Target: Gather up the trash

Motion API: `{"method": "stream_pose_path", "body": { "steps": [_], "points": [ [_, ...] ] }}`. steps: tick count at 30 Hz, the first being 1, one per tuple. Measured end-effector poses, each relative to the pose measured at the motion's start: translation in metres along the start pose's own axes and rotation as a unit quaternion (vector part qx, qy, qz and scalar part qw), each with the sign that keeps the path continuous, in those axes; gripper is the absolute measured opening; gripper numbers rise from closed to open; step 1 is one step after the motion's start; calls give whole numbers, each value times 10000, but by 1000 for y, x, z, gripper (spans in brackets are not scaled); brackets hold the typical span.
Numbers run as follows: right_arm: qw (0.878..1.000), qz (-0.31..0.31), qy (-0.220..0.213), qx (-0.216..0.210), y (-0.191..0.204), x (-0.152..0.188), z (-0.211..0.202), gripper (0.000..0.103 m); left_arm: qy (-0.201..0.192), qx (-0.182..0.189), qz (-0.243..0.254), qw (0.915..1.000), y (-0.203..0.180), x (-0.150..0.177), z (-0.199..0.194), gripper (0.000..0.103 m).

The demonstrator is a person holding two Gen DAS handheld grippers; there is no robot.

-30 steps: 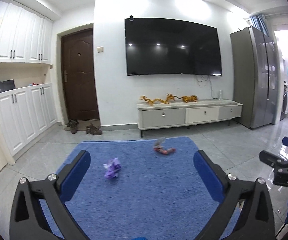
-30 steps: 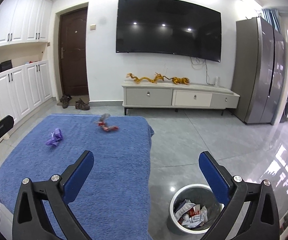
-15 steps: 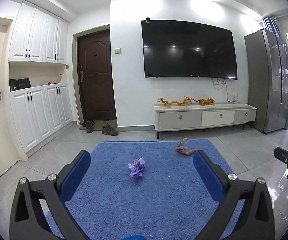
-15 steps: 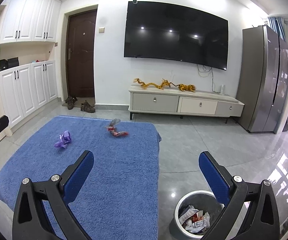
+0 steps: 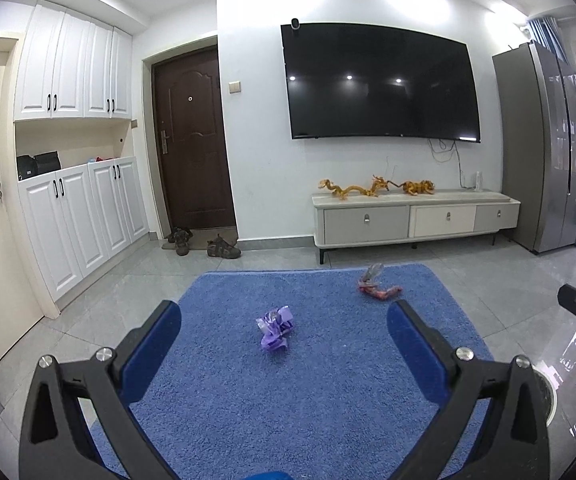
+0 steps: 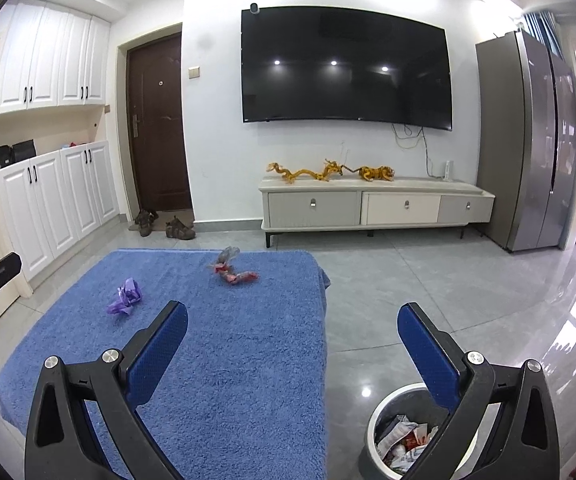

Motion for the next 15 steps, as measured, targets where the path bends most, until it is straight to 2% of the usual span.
{"method": "stream_pose_path", "body": {
  "steps": [3, 15],
  "points": [
    [9999, 60, 124, -76, 1, 7, 7, 103, 47, 14, 26, 10000, -3, 2, 4, 103],
    [9994, 35, 347, 90, -5, 19, 21, 103, 102, 160, 79, 9998, -16, 7, 14, 103]
  ]
}}
Point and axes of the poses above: each gripper's, at about its wrist camera, not at the fingertips, and z roughly the way its jaws point, y to its left, x to its underside, the point moved 10 cm from there along z, roughly the way its jaws point, and after that the axes turned 8 degrees about z, right-handed, at the moved point
